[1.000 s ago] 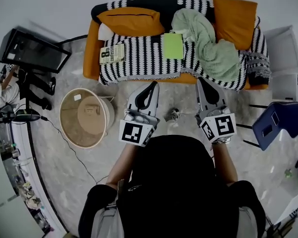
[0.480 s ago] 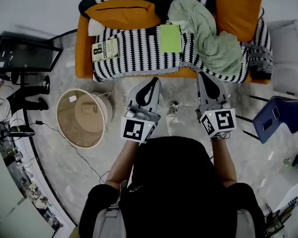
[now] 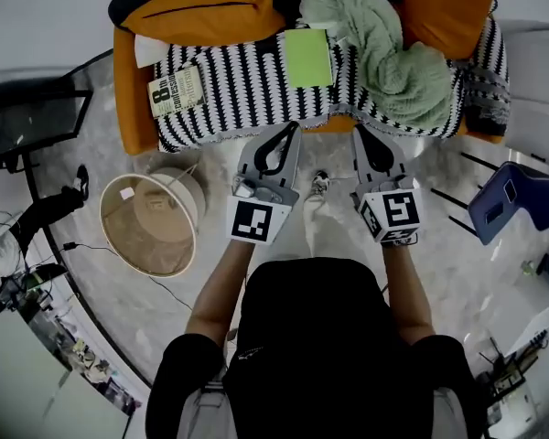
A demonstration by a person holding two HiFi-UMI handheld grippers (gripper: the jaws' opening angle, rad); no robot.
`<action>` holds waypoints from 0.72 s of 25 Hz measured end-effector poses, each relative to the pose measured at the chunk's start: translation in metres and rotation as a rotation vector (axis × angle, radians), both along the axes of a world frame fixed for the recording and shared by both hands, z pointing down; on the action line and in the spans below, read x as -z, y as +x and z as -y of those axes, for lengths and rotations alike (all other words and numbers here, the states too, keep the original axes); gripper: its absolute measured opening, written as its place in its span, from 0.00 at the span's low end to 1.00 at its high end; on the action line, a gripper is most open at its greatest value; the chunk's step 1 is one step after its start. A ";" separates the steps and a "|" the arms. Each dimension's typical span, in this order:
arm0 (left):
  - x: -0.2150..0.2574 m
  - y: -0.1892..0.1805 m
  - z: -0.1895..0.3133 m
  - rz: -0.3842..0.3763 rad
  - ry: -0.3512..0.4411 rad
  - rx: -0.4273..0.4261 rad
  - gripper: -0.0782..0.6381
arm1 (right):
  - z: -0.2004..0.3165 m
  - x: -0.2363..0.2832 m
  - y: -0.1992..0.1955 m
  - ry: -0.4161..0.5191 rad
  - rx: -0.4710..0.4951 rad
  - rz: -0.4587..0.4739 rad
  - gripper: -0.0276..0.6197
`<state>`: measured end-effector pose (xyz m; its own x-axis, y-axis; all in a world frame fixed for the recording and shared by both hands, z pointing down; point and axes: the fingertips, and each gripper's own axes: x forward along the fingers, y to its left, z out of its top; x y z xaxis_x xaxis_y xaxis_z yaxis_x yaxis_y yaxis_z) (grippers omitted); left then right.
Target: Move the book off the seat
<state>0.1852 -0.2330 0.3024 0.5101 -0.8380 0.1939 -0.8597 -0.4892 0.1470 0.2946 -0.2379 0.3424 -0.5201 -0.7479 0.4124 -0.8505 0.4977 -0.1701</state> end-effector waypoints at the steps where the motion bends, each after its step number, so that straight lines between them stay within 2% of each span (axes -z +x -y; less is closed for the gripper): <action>1: -0.005 -0.001 0.009 0.001 -0.001 -0.008 0.13 | 0.005 -0.007 -0.004 -0.008 0.004 -0.010 0.07; 5: -0.028 -0.007 0.041 -0.011 -0.021 -0.032 0.13 | 0.028 -0.036 -0.015 -0.055 -0.003 -0.009 0.07; 9: -0.057 -0.011 0.071 0.009 -0.046 -0.063 0.13 | 0.050 -0.067 -0.022 -0.108 -0.006 -0.006 0.07; 18: -0.140 -0.007 0.108 0.029 -0.134 -0.073 0.13 | 0.082 -0.161 -0.008 -0.225 -0.048 -0.032 0.07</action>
